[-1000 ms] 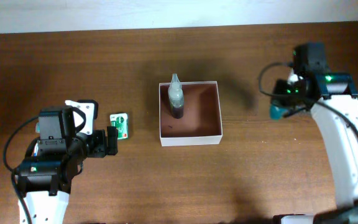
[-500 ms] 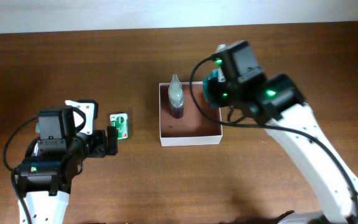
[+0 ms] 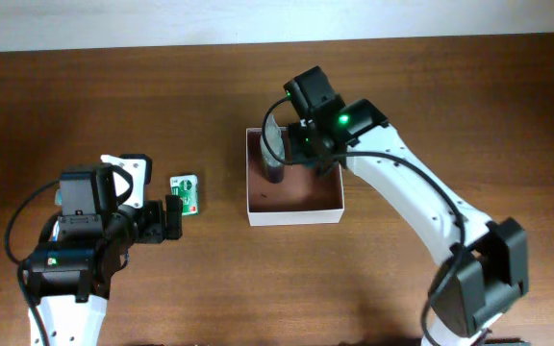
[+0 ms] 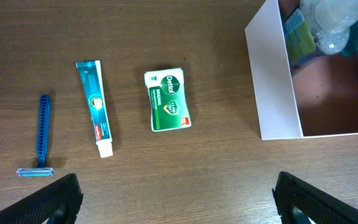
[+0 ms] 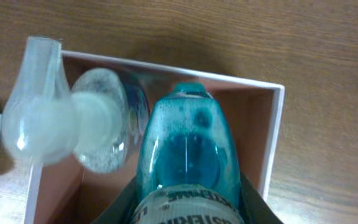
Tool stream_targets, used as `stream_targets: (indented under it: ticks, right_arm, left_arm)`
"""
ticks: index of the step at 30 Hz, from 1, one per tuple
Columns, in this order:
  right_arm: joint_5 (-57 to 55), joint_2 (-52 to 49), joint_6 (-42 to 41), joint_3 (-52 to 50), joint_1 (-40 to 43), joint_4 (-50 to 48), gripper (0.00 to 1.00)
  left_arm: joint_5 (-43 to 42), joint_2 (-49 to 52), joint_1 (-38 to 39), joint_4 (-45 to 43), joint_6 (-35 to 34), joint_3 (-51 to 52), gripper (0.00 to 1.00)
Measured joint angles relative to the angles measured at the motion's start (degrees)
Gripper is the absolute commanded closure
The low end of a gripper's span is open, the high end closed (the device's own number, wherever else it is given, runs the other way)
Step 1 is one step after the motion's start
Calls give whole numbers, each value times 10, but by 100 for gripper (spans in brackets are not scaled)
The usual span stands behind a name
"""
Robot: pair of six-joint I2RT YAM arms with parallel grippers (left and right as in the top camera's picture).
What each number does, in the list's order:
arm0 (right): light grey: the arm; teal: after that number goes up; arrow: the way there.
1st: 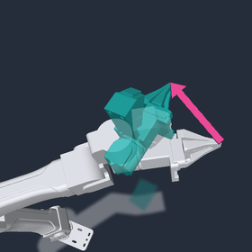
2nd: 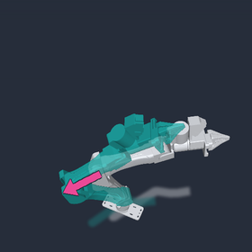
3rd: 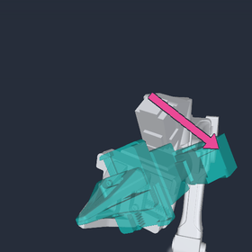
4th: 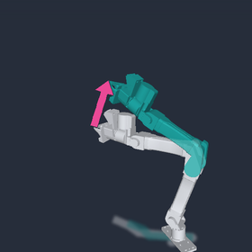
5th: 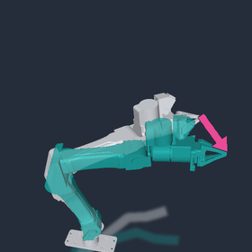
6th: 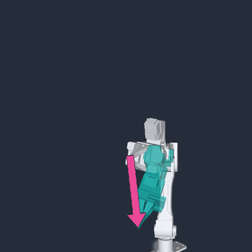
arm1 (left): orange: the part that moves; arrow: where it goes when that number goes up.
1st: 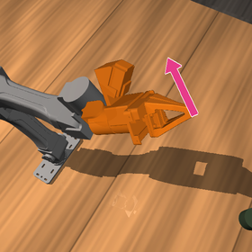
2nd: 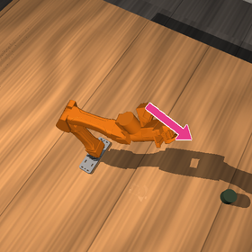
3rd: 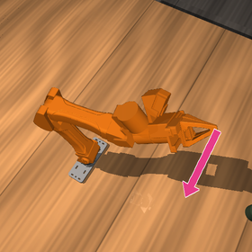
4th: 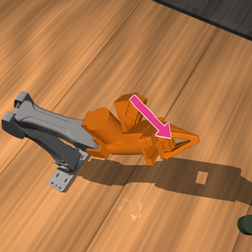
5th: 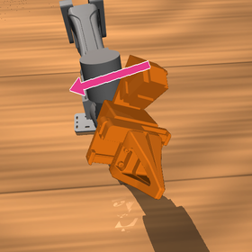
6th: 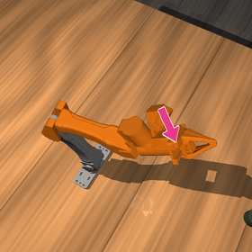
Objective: Pack container
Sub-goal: 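Carry the Listerine bottle with the right gripper into the box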
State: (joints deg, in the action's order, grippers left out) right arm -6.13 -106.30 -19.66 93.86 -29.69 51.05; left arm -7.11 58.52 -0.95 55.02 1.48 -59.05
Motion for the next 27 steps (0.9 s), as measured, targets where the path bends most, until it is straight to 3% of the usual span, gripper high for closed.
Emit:
stream_targets:
  ticks: [4, 5, 7, 10, 13, 27]
  right_arm:
    - [0, -28, -1, 0, 0, -21, 90]
    - [0, -33, -1, 0, 0, -23, 86]
    - [0, -42, -1, 0, 0, -26, 67]
    - [0, -46, -1, 0, 0, -29, 62]
    - [-1, -46, -6, 0, 0, -34, 49]
    - [-2, -46, -5, 1, 0, -31, 46]
  left_arm:
    - [0, 0, 0, 0, 0, 0, 1]
    - [0, 0, 0, 0, 0, 0, 1]
    - [0, 0, 0, 0, 0, 0, 1]
    - [0, 0, 0, 0, 0, 0, 1]
    - [0, 0, 0, 0, 0, 0, 1]
    - [0, 0, 0, 0, 0, 0, 1]
